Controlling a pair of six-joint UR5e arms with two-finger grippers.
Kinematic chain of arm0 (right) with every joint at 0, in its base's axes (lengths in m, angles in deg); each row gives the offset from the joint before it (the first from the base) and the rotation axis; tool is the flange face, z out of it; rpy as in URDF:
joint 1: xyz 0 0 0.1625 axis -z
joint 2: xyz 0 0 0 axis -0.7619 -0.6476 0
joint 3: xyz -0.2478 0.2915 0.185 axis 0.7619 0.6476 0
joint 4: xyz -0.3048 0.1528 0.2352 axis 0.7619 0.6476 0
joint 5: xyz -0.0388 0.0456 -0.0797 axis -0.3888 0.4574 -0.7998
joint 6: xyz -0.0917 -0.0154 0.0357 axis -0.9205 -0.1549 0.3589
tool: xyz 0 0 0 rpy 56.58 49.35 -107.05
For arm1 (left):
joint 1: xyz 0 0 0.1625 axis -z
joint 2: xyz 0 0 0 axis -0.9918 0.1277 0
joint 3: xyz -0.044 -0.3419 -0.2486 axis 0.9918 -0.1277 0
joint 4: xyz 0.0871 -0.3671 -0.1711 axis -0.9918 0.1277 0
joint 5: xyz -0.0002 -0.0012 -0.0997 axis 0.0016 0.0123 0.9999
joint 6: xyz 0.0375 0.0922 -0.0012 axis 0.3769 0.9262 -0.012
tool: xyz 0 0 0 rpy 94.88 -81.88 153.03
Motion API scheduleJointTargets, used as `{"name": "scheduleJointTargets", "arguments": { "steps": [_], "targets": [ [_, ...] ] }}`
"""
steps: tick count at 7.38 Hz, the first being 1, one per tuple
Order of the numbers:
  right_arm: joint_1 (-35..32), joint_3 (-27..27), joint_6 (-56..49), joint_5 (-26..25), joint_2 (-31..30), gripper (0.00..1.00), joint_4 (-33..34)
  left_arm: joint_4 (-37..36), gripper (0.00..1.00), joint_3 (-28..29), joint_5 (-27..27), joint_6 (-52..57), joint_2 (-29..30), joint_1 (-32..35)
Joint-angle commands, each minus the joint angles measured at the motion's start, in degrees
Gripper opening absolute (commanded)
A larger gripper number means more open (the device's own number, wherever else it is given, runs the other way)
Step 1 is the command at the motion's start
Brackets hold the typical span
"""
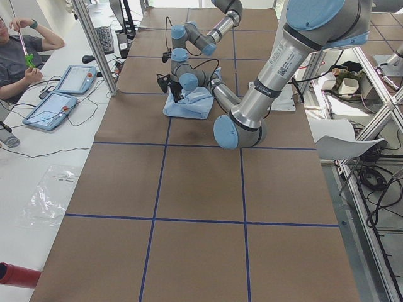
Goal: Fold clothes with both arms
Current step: 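Lay the folded edge on the far side and open both grippers, then raise the left arm away while the right gripper lowers onto the shirt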
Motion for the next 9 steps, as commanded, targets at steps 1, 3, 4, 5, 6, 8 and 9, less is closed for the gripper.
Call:
{"name": "scheduleJointTargets", "arguments": {
  "steps": [1,3,4,5,6,8,9],
  "targets": [
    [-0.89,0.02,-0.41,0.35,0.0,1.0,-0.21,-0.53,1.0,0.15,1.24,-0.65,0.99,2.54],
    [-1.86,-0.15,-0.33,1.05,1.05,1.0,-0.64,-0.79,1.0,0.15,4.06,0.05,0.73,4.58],
    [-2.47,-0.06,-0.33,1.4,0.97,1.0,-0.99,-0.79,1.0,0.15,4.06,0.32,0.64,4.67],
    [-2.57,-0.15,-0.33,1.67,0.88,1.0,-1.17,-0.88,1.0,-0.02,4.24,0.49,0.55,5.02],
    [-1.18,-1.46,-0.07,1.32,0.45,1.0,-2.91,-1.66,1.0,-1.24,4.24,2.84,-0.41,5.72],
    [6.17,-10.82,0.29,-6.88,-3.06,1.0,-4.52,-8.75,1.0,-10.53,4.24,11.52,-4.7,7.29],
    [13.44,-14.44,-0.15,-15.82,-5.42,1.0,-4.34,-10.18,1.0,-12.75,4.24,13.4,-6.37,7.91]
  ]
}}
